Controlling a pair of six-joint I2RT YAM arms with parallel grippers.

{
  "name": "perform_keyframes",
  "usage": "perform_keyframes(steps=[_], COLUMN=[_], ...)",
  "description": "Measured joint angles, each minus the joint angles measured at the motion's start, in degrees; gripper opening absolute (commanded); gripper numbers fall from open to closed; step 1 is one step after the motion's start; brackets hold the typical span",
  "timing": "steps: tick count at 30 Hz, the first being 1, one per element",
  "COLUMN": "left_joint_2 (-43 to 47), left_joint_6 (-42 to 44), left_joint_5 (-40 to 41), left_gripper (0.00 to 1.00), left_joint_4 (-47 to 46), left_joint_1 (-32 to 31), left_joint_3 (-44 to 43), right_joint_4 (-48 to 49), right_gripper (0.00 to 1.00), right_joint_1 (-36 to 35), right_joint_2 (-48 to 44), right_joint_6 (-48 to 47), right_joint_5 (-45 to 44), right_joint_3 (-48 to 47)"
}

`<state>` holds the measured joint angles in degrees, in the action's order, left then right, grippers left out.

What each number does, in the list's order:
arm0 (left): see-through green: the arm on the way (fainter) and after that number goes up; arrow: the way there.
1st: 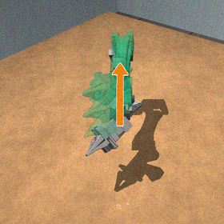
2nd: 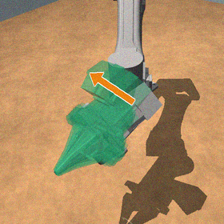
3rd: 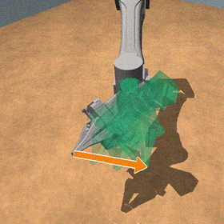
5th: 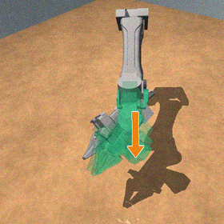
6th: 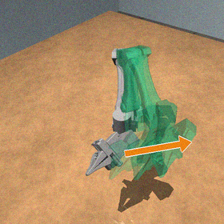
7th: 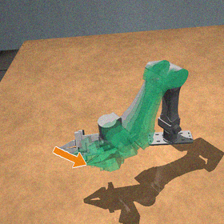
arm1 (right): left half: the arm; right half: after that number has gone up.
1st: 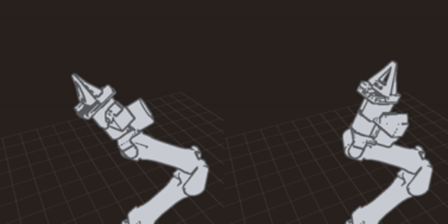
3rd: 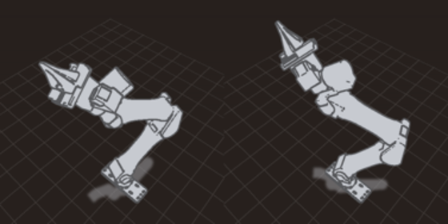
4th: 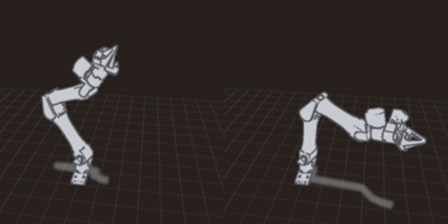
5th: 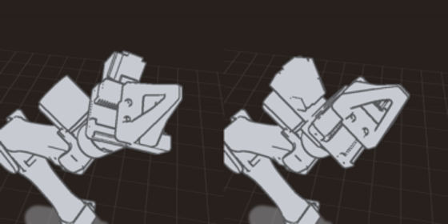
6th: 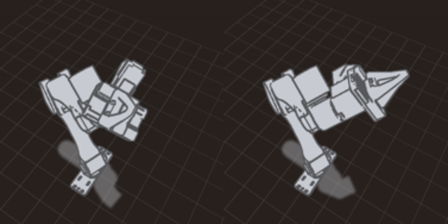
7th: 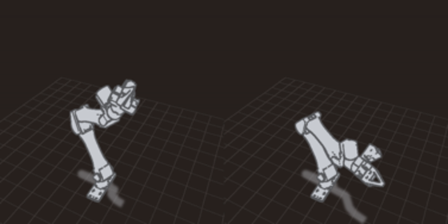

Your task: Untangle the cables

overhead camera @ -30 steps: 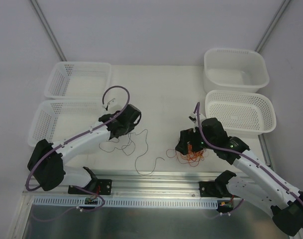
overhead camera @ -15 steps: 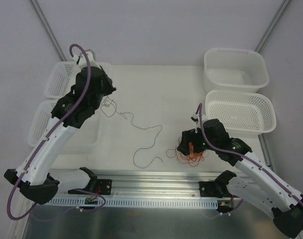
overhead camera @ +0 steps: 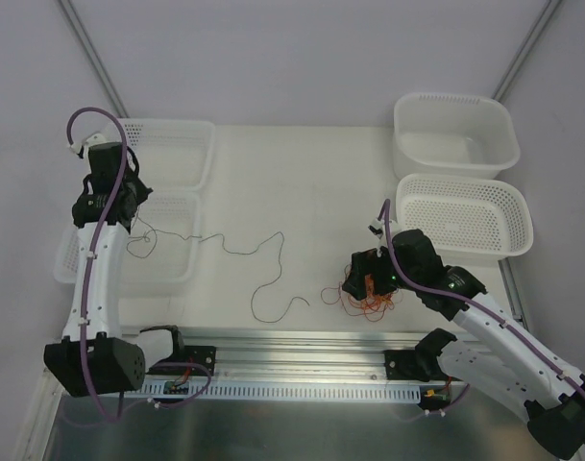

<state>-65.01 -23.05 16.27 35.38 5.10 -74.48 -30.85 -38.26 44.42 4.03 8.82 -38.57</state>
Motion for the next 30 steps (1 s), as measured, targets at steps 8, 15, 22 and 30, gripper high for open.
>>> perform_keyframes(steps=[8, 15, 22, 30], left_joint_2=[-5.35, -5.09, 1.68, 7.02], left_joint_6=[0.81, 1.90, 2.21, -2.62], left_joint_5=[-1.27, -4.83, -7.50, -12.33], left_gripper=[0.42, 0.91, 0.99, 0.99], left_joint_4=[-0.76, -2.12, -2.14, -2.12], left_joint_1=[9.70, 9.86, 0.15, -21.84], left_joint_3=[7.82, 7.82, 9.60, 16.87], right_joint_4=[-0.28, -1.25, -1.60, -2.05], right_gripper=[0.96, 0.96, 0.96, 0.99], right_joint_1=[-0.04, -0.04, -0.04, -0.04], right_joint_2=[0.00, -0.02, -0.57, -2.62], right_joint_6=[-0.04, -0.09, -0.07, 0.00], right_joint_5=[0.09, 0.07, -0.09, -1.27], right_joint_3=[0.00, 0.00, 0.00, 0.00])
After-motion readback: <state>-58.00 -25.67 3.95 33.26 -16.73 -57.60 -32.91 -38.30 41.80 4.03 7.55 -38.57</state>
